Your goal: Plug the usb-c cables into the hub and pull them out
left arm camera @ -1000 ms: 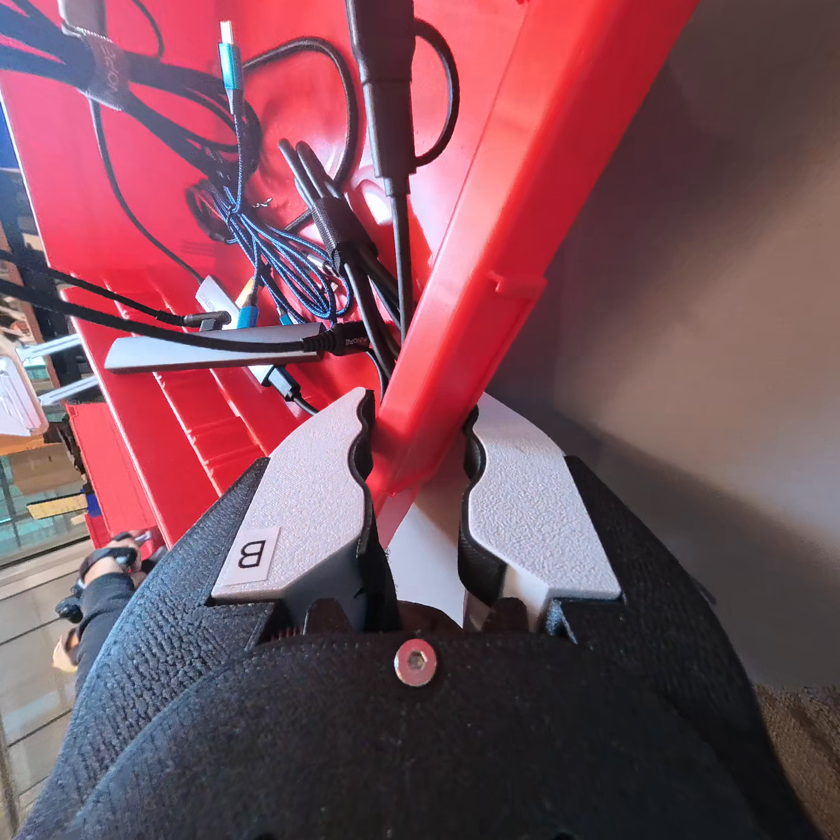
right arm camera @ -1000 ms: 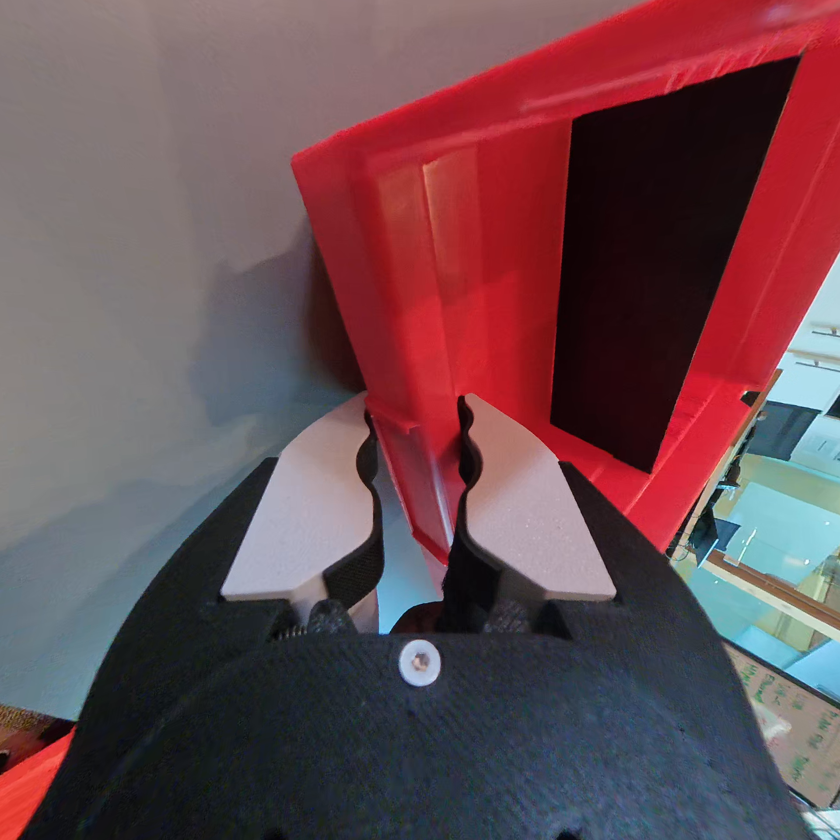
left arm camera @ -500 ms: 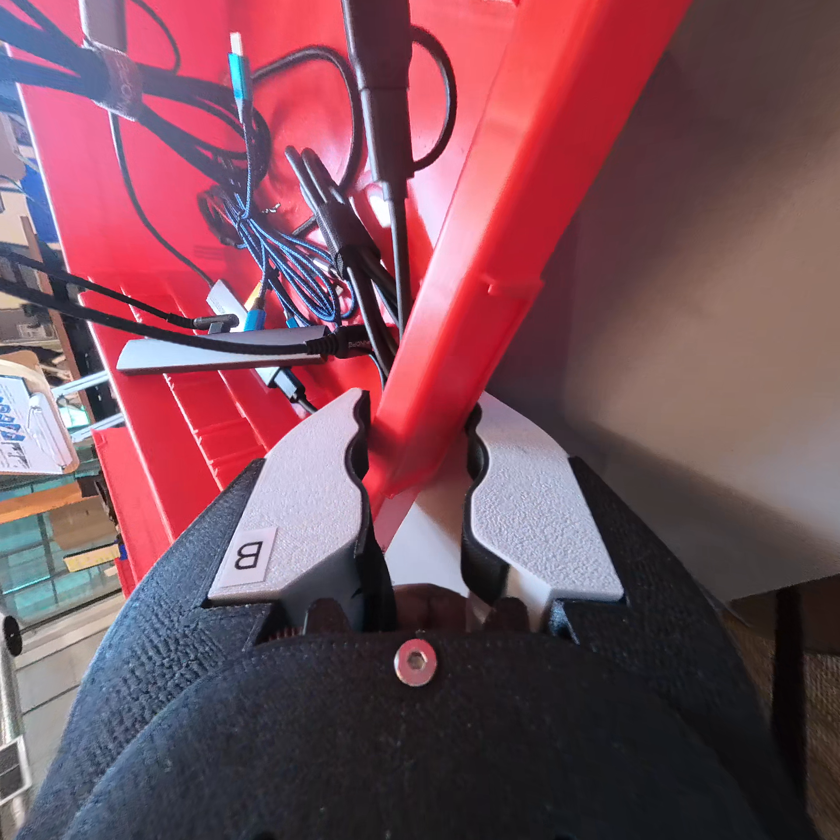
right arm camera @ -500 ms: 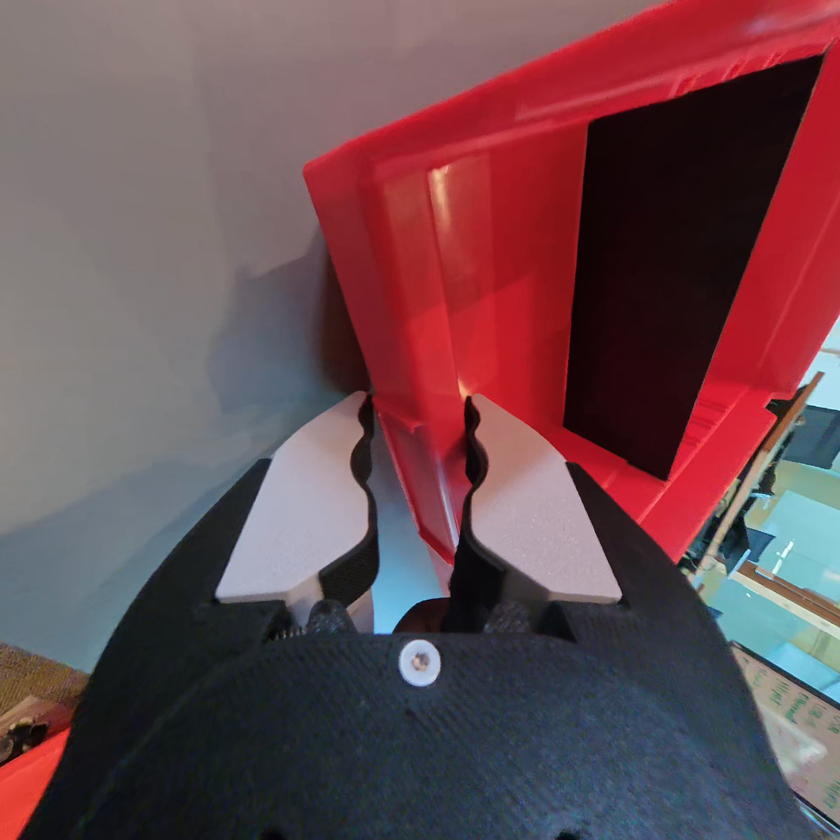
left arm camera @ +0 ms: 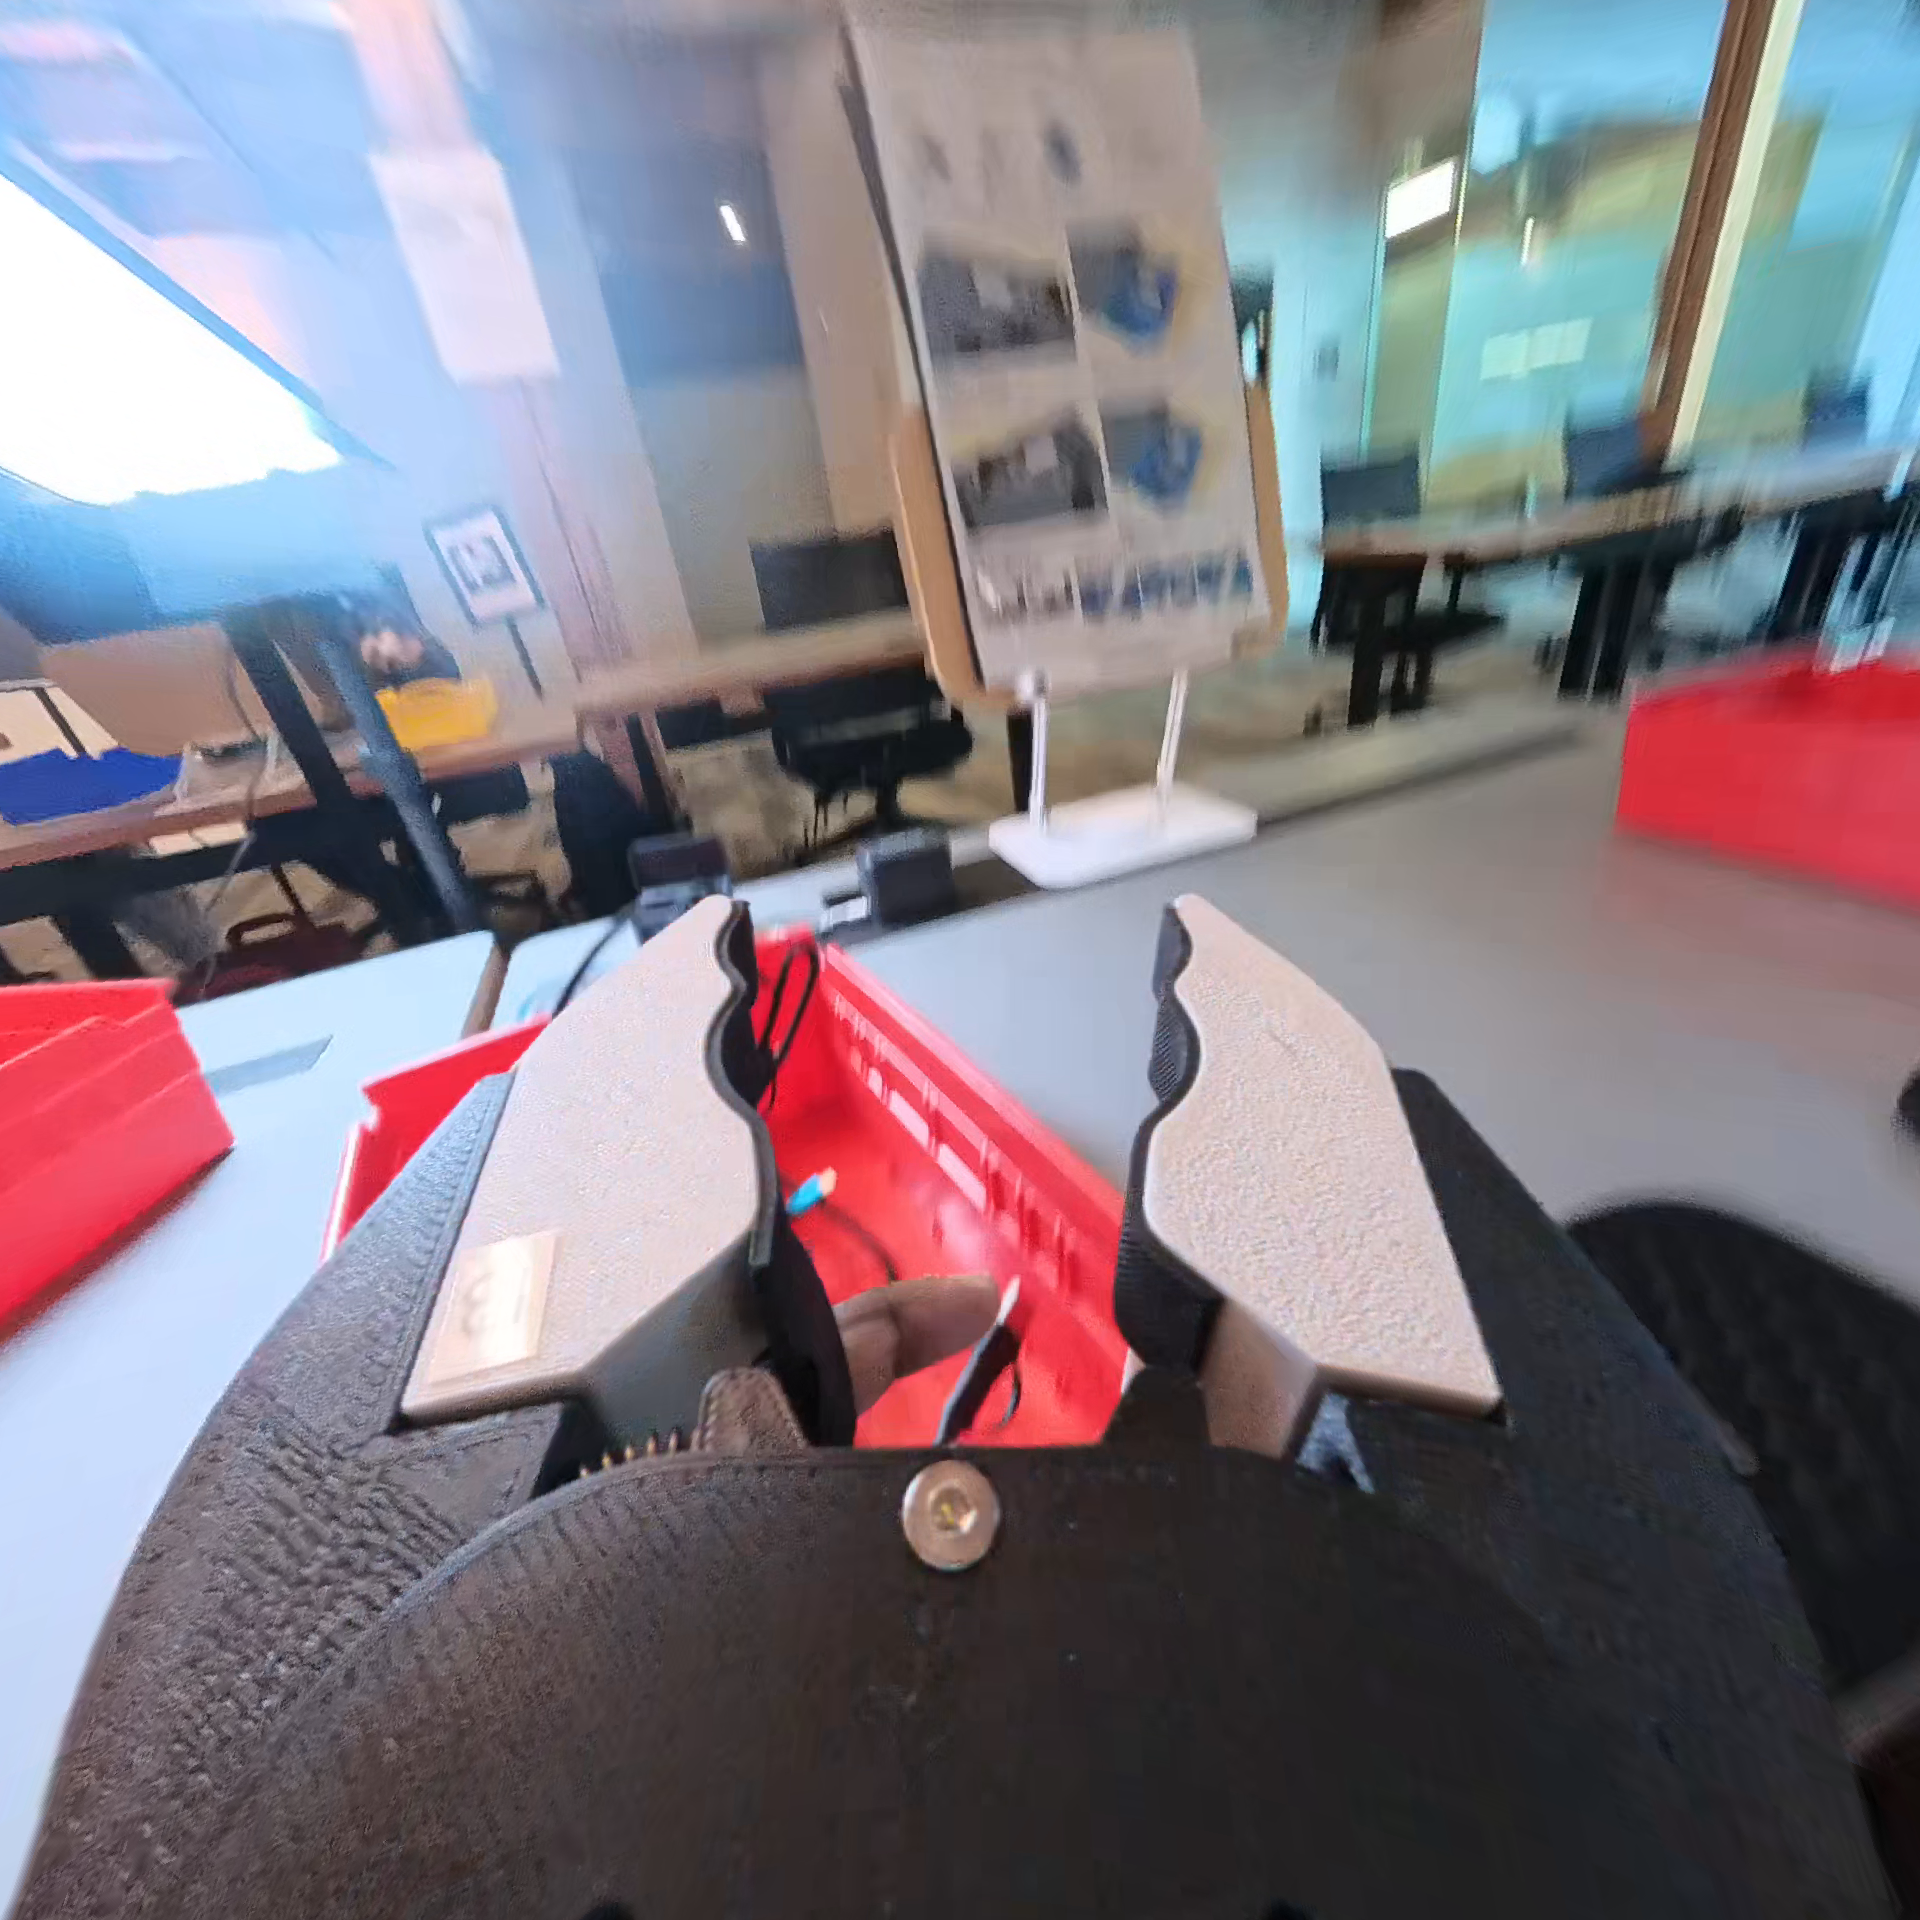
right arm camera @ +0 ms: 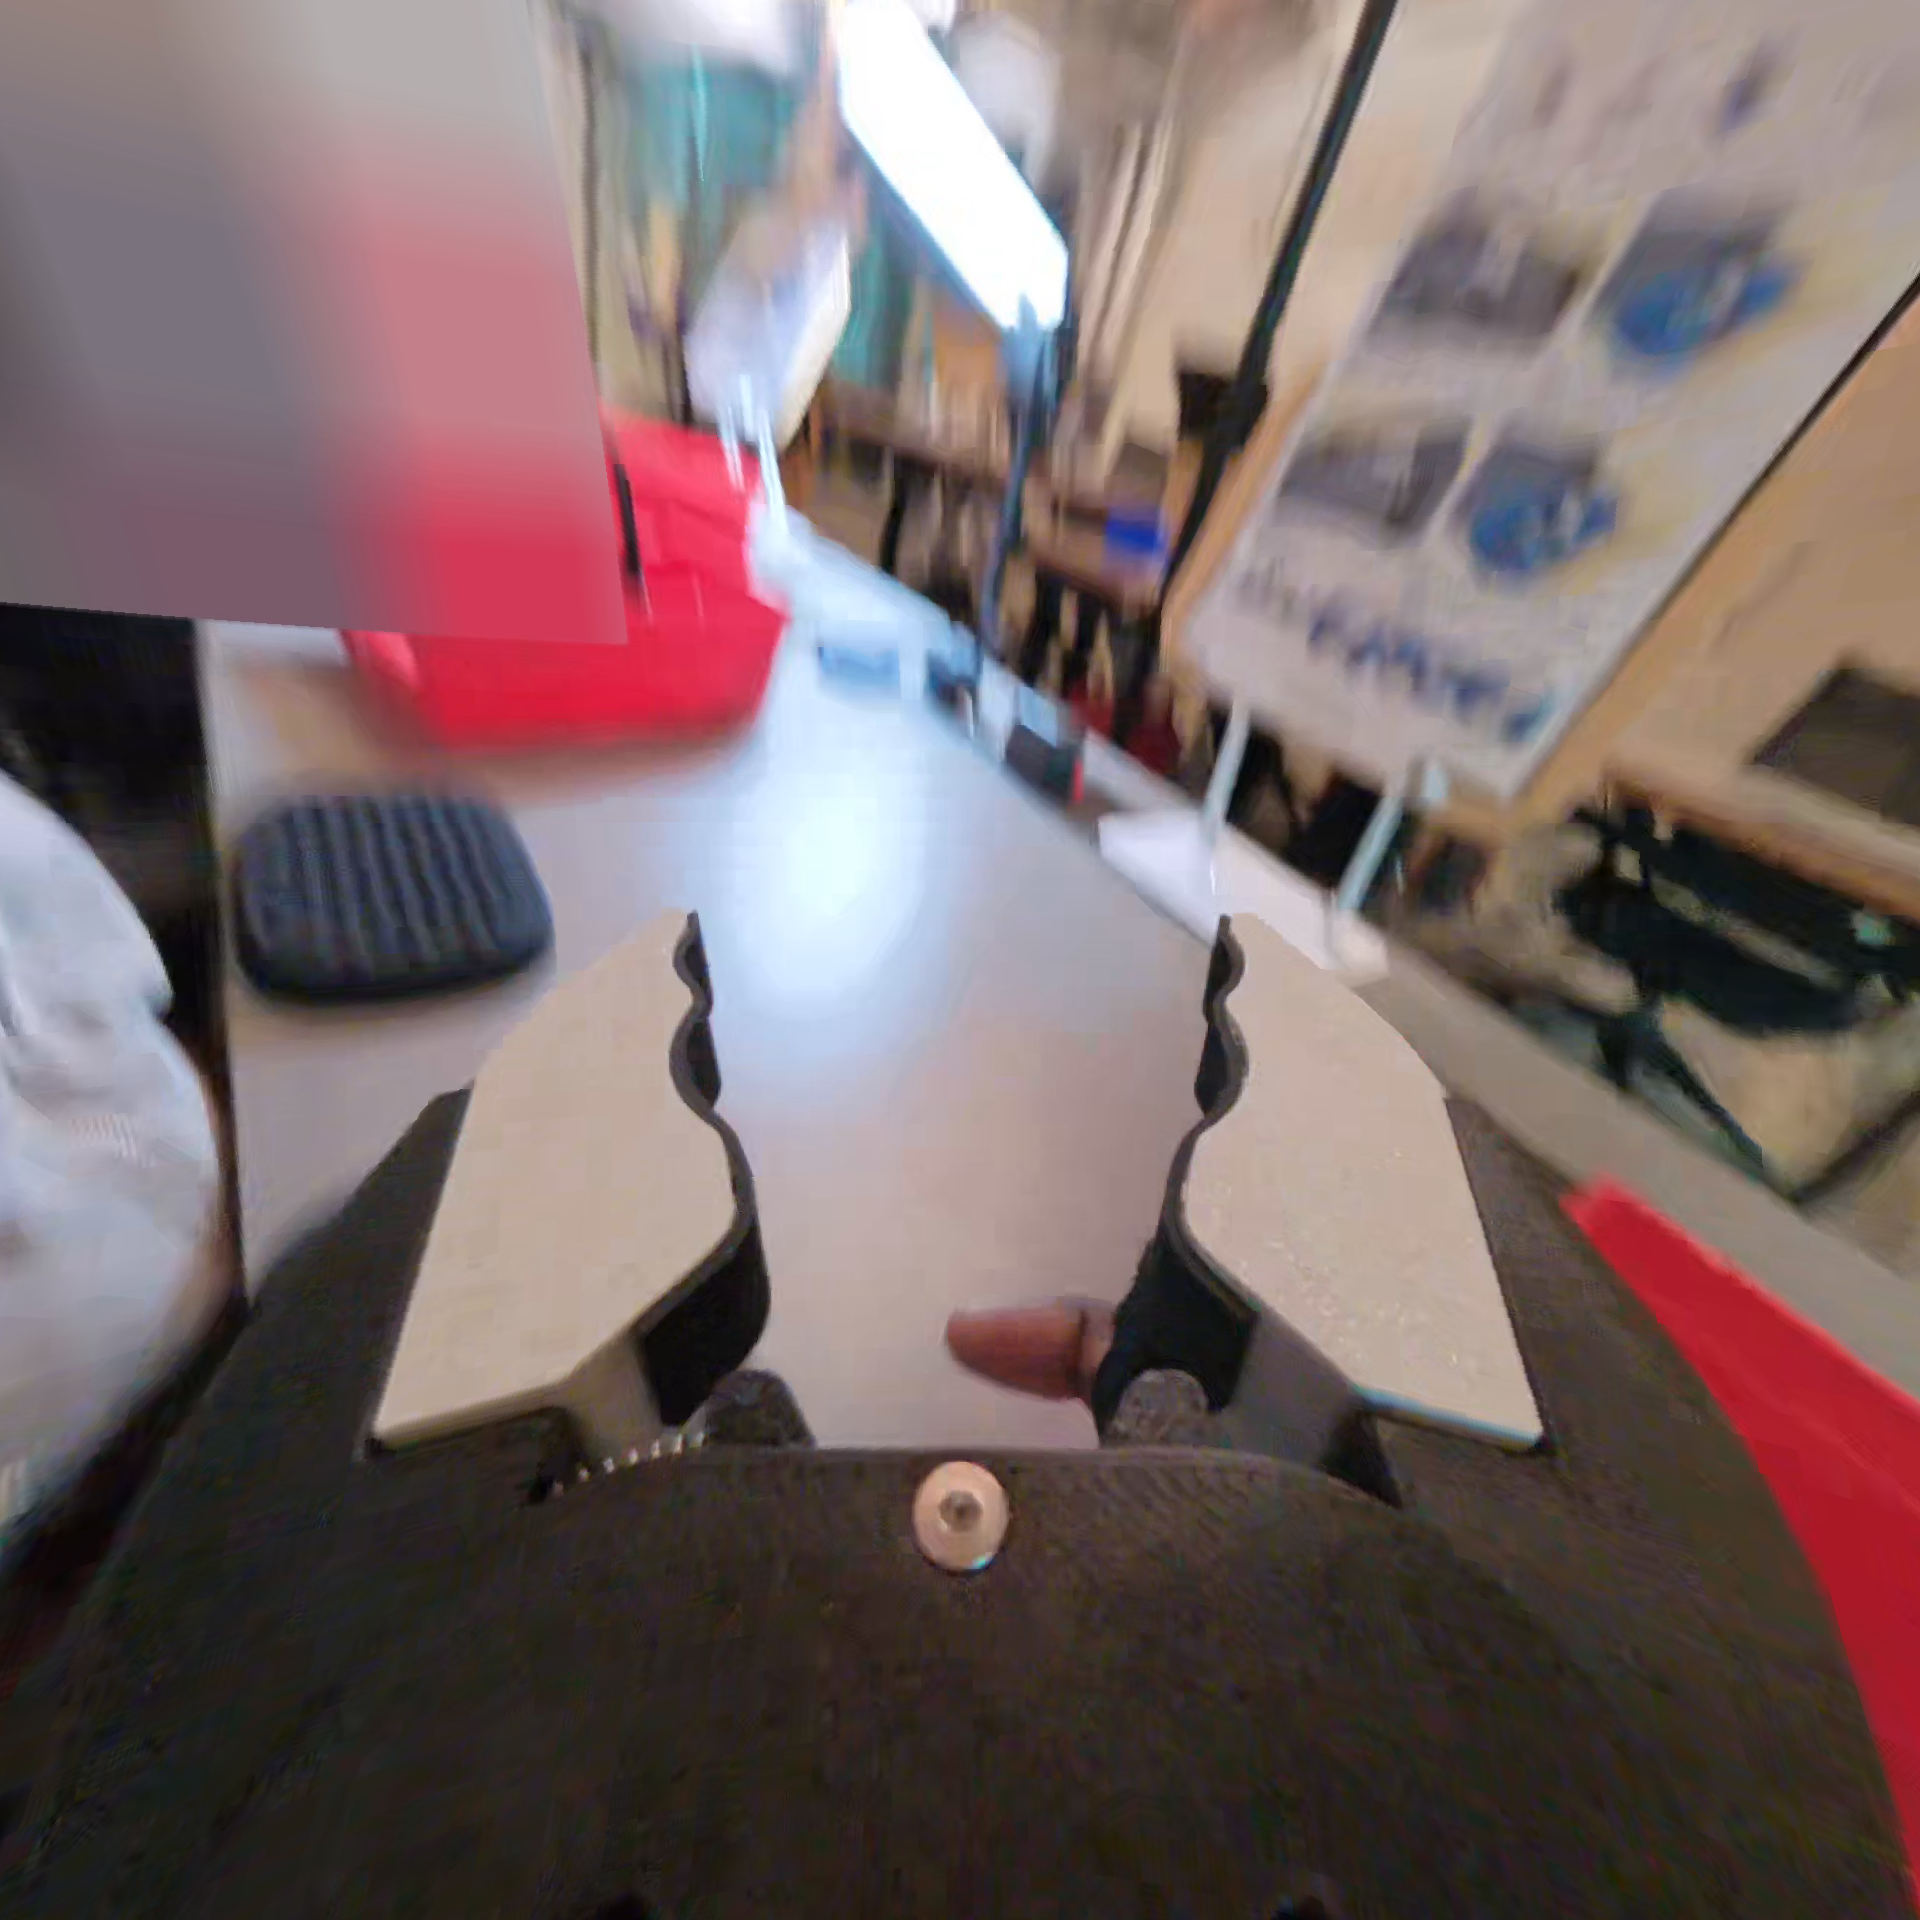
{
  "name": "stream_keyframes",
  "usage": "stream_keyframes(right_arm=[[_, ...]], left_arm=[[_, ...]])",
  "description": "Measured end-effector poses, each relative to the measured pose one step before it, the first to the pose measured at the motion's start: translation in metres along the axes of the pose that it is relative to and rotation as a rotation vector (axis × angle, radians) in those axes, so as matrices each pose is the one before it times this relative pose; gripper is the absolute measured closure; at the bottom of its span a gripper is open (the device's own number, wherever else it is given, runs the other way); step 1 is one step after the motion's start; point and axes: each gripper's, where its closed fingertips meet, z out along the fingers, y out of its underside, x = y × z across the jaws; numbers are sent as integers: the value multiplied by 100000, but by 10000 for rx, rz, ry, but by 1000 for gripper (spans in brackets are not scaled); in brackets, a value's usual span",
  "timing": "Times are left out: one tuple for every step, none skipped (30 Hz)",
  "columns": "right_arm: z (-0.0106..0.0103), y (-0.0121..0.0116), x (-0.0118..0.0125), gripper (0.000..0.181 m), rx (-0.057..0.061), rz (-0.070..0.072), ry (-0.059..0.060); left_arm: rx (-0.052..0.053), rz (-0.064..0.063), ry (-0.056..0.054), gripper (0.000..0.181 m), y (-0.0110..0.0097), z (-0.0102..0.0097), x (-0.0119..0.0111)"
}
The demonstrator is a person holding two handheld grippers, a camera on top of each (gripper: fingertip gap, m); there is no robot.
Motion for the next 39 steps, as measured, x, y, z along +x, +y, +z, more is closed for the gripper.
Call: stream_keyframes(right_arm=[[401, -2353, -200, 86, 1456, 375, 37], [516, -1804, -38, 81, 1270, 324, 154], [537, -1346, 76, 76, 1183, 265, 252], [509, -1029, 278, 70, 1215, 172, 403], [369, -757, 253, 62, 1216, 24, 423], [192, -236, 65, 62, 927, -55, 283], [125, 495, 61, 61, 418, 91, 233], [103, 1043, 80, 57, 75, 305, 211], [82, 1205, -39, 54, -44, 440, 117], [44, 1133, -135, 53, -26, 455, 39], [36, 964, -127, 54, 39, 444, 31], [60, 824, -128, 55, 45, 387, -10], [49, 763, -107, 55, 12, 283, -33], [16, 748, -43, 56, -52, 123, -16], [-25, 723, 52, 57, -99, -51, 38], [-19, 614, 73, 57, -128, -130, 67], [9, 448, -45, 57, -150, -138, -3], [24, 252, -147, 57, -154, -168, -70], [-8, 91, -95, 58, -104, -234, -22], [-63, -36, 12, 58, -17, -252, 40], [-80, -74, 37, 60, 45, -171, 41], [-52, -62, 75, 61, 59, -45, 41], [-29, -18, 98, 61, 42, 48, 45], [-36, 1, 67, 61, 27, 80, 12], [-39, 8, 53, 61, 22, 71, 6], [-38, 16, 59, 62, 13, 41, 16], [-32, 5, 51, 62, 8, 13, 13], [-28, 3, 41, 63, 5, 1, 10], [-21, 34, 48, 63, -8, -1, 17], [-12, 80, 27, 64, -27, -4, 8], [-3, 111, 6, 65, -46, -4, -4], [3, 155, -5, 65, -60, 4, -11], [4, 152, -11, 66, -58, 14, -11], [12, 142, -30, 66, -49, 16, -13], [5, 105, -32, 67, -39, -6, -13], [11, 78, -11, 67, -34, -40, 8], [1, 68, 23, 68, -40, -56, 17], [-5, 59, -13, 68, -32, -35, -5], [-8, 25, -4, 69, -10, 7, -6]], left_arm=[[804, -481, -140, 108, -1324, 168, -435], [843, -341, -118, 106, -1264, 177, -366], [831, -259, -179, 101, -1194, 143, -393], [659, -307, -266, 91, -941, 194, -484], [484, -265, -434, 65, -693, 277, -704], [127, 27, -500, 49, -212, 318, -800], [-150, 300, -423, 41, 179, 364, -679], [-349, 467, -230, 37, 450, 446, -393], [-435, 496, 18, 37, 570, 500, -58], [-546, 366, 265, 37, 718, 565, 251], [-641, 156, 288, 37, 822, 633, 229], [-514, 52, 155, 37, 624, 635, 11], [-337, 64, -79, 37, 366, 644, -341], [-247, 182, -177, 37, 226, 640, -516], [-304, 374, -110, 37, 318, 641, -499], [-516, 483, 66, 39, 696, 701, -326], [-775, 539, 291, 42, 1156, 755, -81], [-899, 568, 430, 46, 1406, 810, 110], [-870, 496, 470, 50, 1403, 864, 236], [-740, 409, 378, 56, 1196, 886, 197], [-586, 333, 291, 67, 954, 851, 154], [-449, 172, 184, 73, 686, 823, 48], [-343, -16, -6, 83, 433, 694, -229], [-219, -90, -167, 92, 178, 585, -464], [-91, -87, -135, 101, 10, 494, -385], [-63, -65, 80, 108, 14, 475, -60], [-178, -43, 177, 111, 252, 496, 81], [-270, 14, 28, 117, 426, 501, -105], [-240, 115, -149, 126, 416, 447, -270], [-98, 82, -195, 135, 124, 270, -270], [-21, 1, -355, 156, -68, 91, -502], [-65, 43, -312, 166, -37, 22, -449], [-80, 153, -157, 173, -19, -26, -232], [25, 125, -96, 175, -164, -64, -151], [112, -26, -26, 176, -299, -152, -88], [97, -60, 3, 176, -311, -203, -90], [73, -21, -81, 176, -277, -263, -235], [57, 17, -119, 176, -240, -303, -290], [46, 28, -122, 176, -191, -304, -308]])
